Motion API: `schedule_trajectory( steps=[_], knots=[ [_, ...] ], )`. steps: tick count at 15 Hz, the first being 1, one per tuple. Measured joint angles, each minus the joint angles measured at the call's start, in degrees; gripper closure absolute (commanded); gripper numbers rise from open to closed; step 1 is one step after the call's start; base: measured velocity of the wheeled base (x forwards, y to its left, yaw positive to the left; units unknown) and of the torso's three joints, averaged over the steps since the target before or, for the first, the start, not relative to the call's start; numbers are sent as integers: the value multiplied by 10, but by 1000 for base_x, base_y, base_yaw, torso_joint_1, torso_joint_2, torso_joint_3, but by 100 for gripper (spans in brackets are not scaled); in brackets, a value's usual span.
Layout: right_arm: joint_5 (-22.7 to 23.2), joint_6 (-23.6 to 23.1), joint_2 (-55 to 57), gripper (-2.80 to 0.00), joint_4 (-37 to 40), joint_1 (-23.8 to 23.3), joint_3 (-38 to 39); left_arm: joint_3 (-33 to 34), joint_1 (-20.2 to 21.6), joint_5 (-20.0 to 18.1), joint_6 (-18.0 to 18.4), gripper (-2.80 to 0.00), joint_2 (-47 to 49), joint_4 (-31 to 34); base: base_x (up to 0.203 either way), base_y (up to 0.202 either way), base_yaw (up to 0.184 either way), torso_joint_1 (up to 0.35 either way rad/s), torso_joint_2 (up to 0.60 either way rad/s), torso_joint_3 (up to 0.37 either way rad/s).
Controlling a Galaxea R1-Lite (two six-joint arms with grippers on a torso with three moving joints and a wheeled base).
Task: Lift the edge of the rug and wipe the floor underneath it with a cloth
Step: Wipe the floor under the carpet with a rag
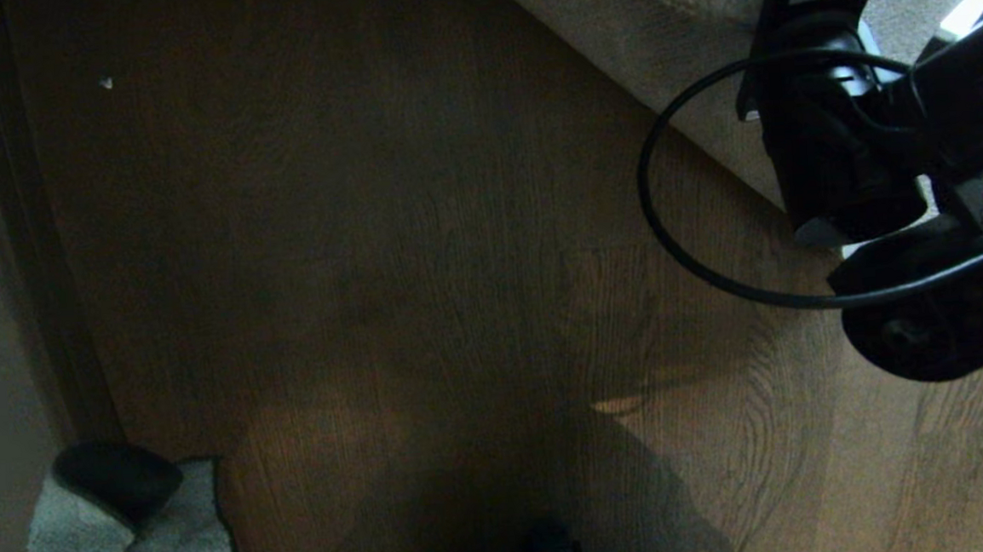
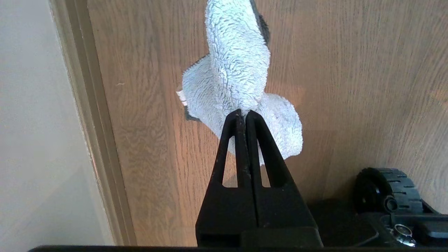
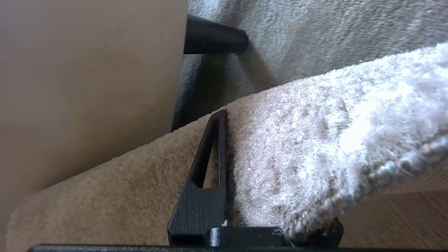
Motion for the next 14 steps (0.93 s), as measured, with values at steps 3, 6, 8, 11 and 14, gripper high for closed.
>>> schedule_trajectory(
  steps=[3,6,8,11,14],
  knots=[
    [29,-1,-7,0,-1,0,0,-1,0,-2,0,0,0,2,0,0,0,0,0,0],
    [57,-1,-12,0,-2,5,1,-2,0,-2,2,0,0,2,0,0,0,0,0,0],
    [71,-1,-14,0,-3,19,-1,-2,0,-2,3,0,0,2,0,0,0,0,0,0],
    [77,-5,-15,0,-4,38,-13,-2,0,-6,19,0,0,2,0,0,0,0,0,0],
    [79,-15,-15,0,-5,49,-16,-3,0,-15,42,0,0,2,0,0,0,0,0,0]
  ],
)
